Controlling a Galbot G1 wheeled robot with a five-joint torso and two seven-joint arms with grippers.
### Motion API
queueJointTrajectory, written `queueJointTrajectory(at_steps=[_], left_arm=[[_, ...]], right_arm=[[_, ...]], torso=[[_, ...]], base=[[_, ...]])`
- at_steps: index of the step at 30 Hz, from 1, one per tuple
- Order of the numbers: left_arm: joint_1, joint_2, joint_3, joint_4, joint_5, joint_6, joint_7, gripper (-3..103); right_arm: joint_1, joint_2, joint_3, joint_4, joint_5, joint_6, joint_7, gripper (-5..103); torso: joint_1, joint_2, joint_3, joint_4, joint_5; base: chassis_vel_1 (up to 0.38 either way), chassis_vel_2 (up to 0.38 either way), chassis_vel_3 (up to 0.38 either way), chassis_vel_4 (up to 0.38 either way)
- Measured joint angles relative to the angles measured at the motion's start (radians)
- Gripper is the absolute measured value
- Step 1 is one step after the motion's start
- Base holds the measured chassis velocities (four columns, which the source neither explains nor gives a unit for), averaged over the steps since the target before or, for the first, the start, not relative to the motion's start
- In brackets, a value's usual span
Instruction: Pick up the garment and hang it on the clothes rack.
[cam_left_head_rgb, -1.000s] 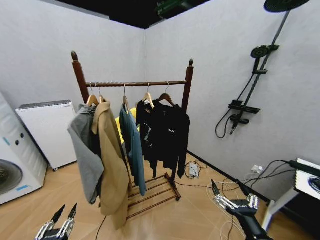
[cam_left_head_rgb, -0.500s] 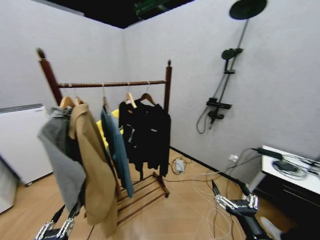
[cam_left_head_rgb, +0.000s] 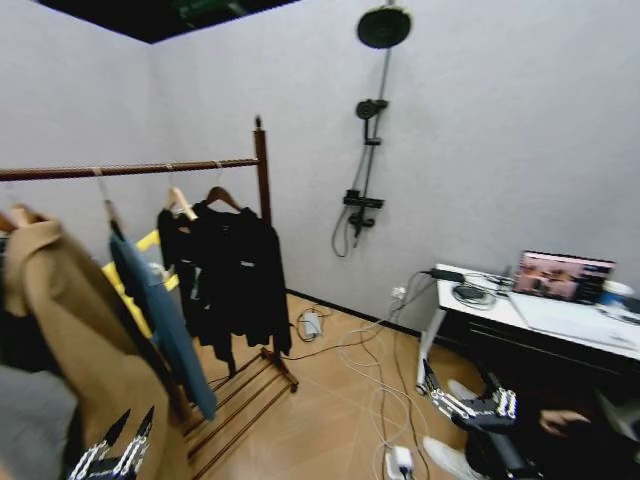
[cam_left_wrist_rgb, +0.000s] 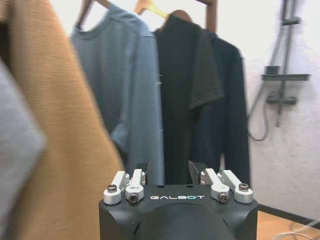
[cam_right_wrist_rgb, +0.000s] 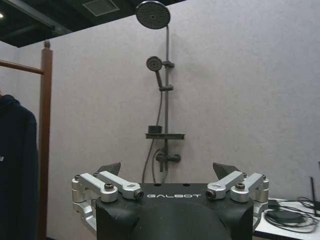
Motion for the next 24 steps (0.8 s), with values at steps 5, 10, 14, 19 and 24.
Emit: queueJointTrajectory(at_steps=[5, 10, 14, 19, 24], left_arm=[[0.000, 0.000, 0.000, 0.000, 0.000, 0.000, 0.000, 46], [0.000, 0.000, 0.000, 0.000, 0.000, 0.000, 0.000, 46], [0.000, 0.000, 0.000, 0.000, 0.000, 0.000, 0.000, 46], [0.000, 0.000, 0.000, 0.000, 0.000, 0.000, 0.000, 46], [0.000, 0.000, 0.000, 0.000, 0.000, 0.000, 0.000, 46]], right_arm=[[0.000, 0.000, 0.000, 0.000, 0.000, 0.000, 0.000, 100], [0.000, 0.000, 0.000, 0.000, 0.000, 0.000, 0.000, 100], [0.000, 0.000, 0.000, 0.000, 0.000, 0.000, 0.000, 100], [0.000, 0.000, 0.000, 0.000, 0.000, 0.000, 0.000, 100], [0.000, 0.000, 0.000, 0.000, 0.000, 0.000, 0.000, 100]], torso=[[-0.003, -0.006, -0.003, 0.0000, 0.0000], [-0.006, -0.012, -0.007, 0.0000, -0.0001], [-0.006, -0.013, -0.007, 0.0000, -0.0002], [-0.006, -0.013, -0.007, 0.0000, -0.0001], [-0.006, -0.012, -0.007, 0.0000, 0.0000]], base=[[-0.127, -0.137, -0.115, -0.118], [-0.124, -0.118, -0.123, -0.131], [-0.113, -0.124, -0.124, -0.140], [-0.116, -0.134, -0.121, -0.134], [-0.144, -0.135, -0.117, -0.115]])
